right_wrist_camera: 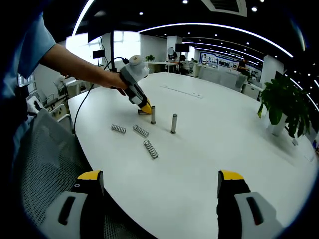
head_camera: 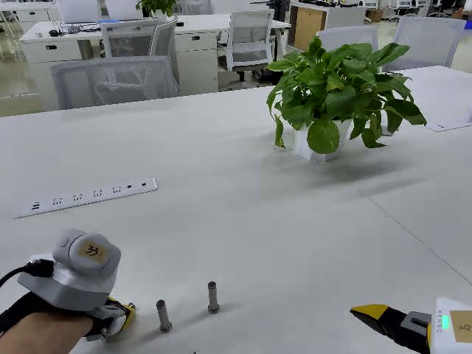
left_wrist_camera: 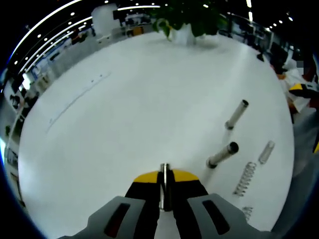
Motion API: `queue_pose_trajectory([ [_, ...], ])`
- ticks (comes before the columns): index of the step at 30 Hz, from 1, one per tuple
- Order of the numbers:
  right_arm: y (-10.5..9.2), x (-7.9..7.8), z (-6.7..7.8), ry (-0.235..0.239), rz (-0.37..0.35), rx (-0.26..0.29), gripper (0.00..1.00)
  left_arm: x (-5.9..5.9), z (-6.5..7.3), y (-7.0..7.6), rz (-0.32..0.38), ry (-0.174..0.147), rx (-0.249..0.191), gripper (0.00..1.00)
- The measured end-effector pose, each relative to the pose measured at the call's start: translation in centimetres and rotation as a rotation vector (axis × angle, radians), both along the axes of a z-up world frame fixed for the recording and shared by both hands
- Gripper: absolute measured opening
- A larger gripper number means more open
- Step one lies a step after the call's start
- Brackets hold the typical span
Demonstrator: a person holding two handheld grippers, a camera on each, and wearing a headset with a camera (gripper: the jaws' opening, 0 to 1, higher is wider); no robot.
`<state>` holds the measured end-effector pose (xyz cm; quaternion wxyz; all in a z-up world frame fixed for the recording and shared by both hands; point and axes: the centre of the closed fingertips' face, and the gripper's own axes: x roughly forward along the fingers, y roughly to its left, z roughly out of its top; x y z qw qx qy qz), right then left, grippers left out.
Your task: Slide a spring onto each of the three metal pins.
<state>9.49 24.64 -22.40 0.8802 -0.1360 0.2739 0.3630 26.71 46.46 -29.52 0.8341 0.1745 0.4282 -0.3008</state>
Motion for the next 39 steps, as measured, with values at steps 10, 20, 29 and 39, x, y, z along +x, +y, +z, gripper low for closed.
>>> queue_pose_trajectory([
  [10, 0.1, 0.0, -0.1, 0.000, 0.005, -0.002, 0.96, -0.6, 1.8, -0.2, 0.021, -0.034, -0.072, 0.07],
  [20, 0.1, -0.1, -0.2, 0.001, 0.011, -0.006, 0.95, -1.4, 3.3, -0.1, 0.037, -0.077, -0.127, 0.07],
  [29, 0.2, -0.2, -0.2, 0.000, 0.014, -0.006, 0.95, -2.5, 4.1, 0.6, 0.052, -0.102, -0.149, 0.07],
  [39, 0.2, -0.2, -0.2, 0.002, 0.018, -0.006, 0.95, -3.6, 4.2, 0.8, 0.049, -0.118, -0.151, 0.07],
])
